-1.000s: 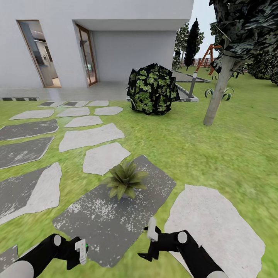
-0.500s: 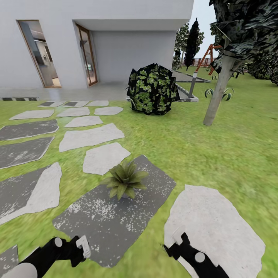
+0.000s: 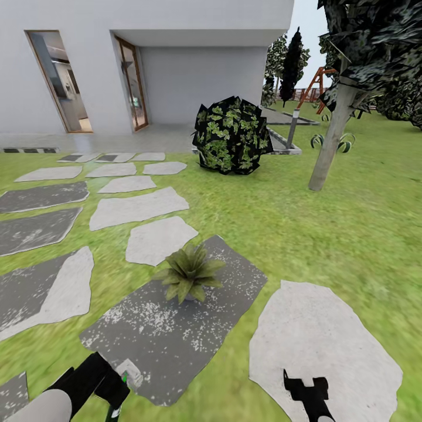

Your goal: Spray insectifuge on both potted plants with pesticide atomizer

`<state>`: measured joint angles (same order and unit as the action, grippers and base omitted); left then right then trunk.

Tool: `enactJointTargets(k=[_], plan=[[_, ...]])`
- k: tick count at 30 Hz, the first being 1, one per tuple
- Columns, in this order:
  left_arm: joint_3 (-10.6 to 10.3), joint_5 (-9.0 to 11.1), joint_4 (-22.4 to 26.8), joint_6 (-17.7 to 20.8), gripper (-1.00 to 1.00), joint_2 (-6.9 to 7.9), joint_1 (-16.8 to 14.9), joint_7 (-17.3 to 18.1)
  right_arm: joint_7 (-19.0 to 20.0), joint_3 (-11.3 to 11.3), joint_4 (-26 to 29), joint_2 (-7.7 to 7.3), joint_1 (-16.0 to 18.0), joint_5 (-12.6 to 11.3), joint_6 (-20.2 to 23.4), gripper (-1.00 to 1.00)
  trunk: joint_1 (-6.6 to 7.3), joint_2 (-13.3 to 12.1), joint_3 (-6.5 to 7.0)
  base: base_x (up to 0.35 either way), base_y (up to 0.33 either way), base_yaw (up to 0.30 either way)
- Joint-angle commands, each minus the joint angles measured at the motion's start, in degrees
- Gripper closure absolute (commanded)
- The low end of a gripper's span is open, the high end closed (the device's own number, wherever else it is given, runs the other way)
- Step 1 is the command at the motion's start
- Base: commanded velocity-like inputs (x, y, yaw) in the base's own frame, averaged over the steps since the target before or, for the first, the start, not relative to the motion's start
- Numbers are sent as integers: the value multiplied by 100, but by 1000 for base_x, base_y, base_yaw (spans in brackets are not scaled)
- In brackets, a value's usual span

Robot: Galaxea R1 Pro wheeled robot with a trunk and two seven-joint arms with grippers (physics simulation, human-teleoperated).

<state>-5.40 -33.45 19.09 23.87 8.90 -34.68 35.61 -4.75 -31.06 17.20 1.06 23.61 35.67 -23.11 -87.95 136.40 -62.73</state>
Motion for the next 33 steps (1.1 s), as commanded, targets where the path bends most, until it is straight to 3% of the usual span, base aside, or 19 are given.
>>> enactJointTargets(k=[1, 8, 10, 13, 16, 19, 20, 22, 25, 33], plan=[[-34, -13, 74, 272, 100, -43, -54, 29, -29, -98, 0, -3, -1, 65, -36, -100, 1, 2, -5, 0, 0, 0], [-31, -13, 835, 1305, 100, -113, -139, 123, -34, -160, -22, -9, -32, 71, -46, -100, 1, 2, -5, 14, 2, 0], [-37, -18, 1208, 1665, 100, -114, -146, 364, -34, -168, -24, -10, -111, 66, -45, -100, 1, 2, -5, 181, 56, 0], [-44, -31, 1525, 1902, 100, -116, -174, 731, -33, -171, -39, -5, -159, 63, -45, -100, 1, 2, -5, 282, 87, 0], [-47, -32, 1629, 2059, 100, -110, -346, 952, -28, -172, -213, -6, -187, 60, -45, -100, 1, 2, -5, 314, 96, 0], [-61, -35, 1663, 2503, 100, -114, -456, 1029, -18, -172, -339, -9, -194, 57, -45, -100, 1, 2, -5, 323, 99, 0], [-209, -124, 1709, 2917, 100, -62, -530, 1517, -39, -184, -358, -148, -199, 62, -49, -100, 1, 2, -5, 293, 27, 0], [-420, -240, 1705, 2933, 100, -48, -614, 1616, -42, -251, -358, -150, -199, 62, -45, -100, 1, 2, -5, 185, 10, 0], [-514, -285, 1704, 2938, 100, -31, -675, 1672, -37, -626, -358, -150, -199, 62, -45, -100, 1, 2, -5, 36, 2, 0], [-521, -279, 1703, 2930, 100, -45, -679, 1688, -35, -724, -366, -150, -197, 62, -45, -100, 1, 2, -5, 6, 0, 0]])
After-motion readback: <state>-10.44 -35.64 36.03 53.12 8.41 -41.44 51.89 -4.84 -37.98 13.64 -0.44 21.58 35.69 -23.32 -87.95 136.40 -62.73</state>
